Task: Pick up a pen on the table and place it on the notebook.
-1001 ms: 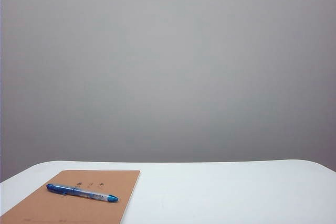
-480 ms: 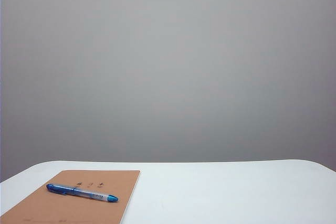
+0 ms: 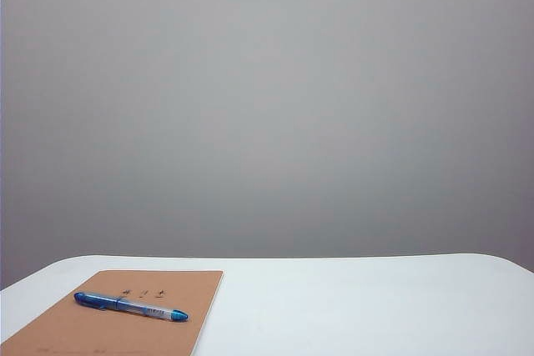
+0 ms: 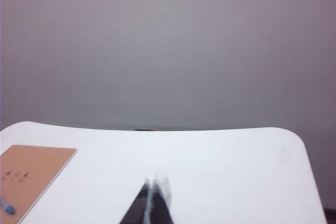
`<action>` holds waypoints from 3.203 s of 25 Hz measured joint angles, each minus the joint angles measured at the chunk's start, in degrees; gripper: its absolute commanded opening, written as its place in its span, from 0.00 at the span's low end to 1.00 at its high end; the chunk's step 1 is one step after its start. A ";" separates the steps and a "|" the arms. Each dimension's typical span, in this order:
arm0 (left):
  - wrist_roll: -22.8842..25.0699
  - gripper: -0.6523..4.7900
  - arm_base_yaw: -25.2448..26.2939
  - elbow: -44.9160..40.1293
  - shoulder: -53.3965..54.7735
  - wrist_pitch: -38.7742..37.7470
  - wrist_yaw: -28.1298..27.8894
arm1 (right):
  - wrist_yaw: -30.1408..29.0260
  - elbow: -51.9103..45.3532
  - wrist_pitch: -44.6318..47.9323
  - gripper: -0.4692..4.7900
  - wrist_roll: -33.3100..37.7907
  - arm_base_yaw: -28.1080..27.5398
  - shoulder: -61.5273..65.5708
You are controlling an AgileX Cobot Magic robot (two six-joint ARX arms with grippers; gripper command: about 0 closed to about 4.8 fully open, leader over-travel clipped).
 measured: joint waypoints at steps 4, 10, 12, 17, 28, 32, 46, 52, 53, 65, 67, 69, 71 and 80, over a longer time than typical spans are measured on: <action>2.34 0.11 -0.02 -0.59 -0.07 3.23 0.85 | 0.50 0.00 1.77 0.08 -5.25 -2.03 -0.13; 1.60 0.11 -0.02 -7.21 -0.04 9.31 4.55 | -0.68 0.00 1.97 0.08 -5.33 -6.23 -0.13; 0.33 0.11 -0.02 -9.44 -0.04 11.10 4.76 | -2.05 0.00 1.95 0.08 -4.68 -7.50 -0.13; -0.13 0.11 -0.02 -12.26 -0.04 11.41 4.57 | -2.40 0.00 1.09 0.08 -4.50 -7.82 -0.13; -2.16 0.11 1.55 -13.51 -0.07 12.85 7.21 | -3.61 0.00 -0.50 0.08 -4.48 -7.80 -0.13; -1.99 0.11 8.55 -13.53 -0.04 11.39 12.94 | -3.91 0.00 -0.50 0.08 -4.48 -7.80 -0.13; -4.02 0.11 25.49 -13.51 -0.02 7.63 21.79 | -2.49 0.00 -4.35 0.08 -4.55 -7.82 -0.13; -1.73 0.11 21.05 -13.51 0.00 5.53 19.71 | 0.04 0.00 -6.80 0.08 -4.48 -7.82 -0.13; -1.73 0.11 21.05 -13.51 0.00 5.16 19.69 | 0.31 0.00 -7.23 0.08 -4.46 -7.82 -0.13; -1.70 0.11 21.07 -13.38 0.00 3.58 19.08 | 2.29 0.00 -11.17 0.08 -2.97 -7.82 0.09; -1.51 0.11 21.07 -13.38 0.00 3.58 18.99 | 2.29 0.00 -11.17 0.08 -2.97 -7.82 0.09; -1.44 0.11 21.07 -13.38 0.00 3.56 18.29 | 2.29 0.00 -11.17 0.08 -2.97 -7.82 0.09; -1.38 0.11 21.07 -13.38 0.00 3.43 17.14 | 2.29 0.00 -11.17 0.08 -2.97 -7.82 0.09; -1.77 0.11 21.07 -13.35 -0.02 3.39 16.70 | 2.29 0.00 -11.17 0.08 -2.97 -7.82 0.09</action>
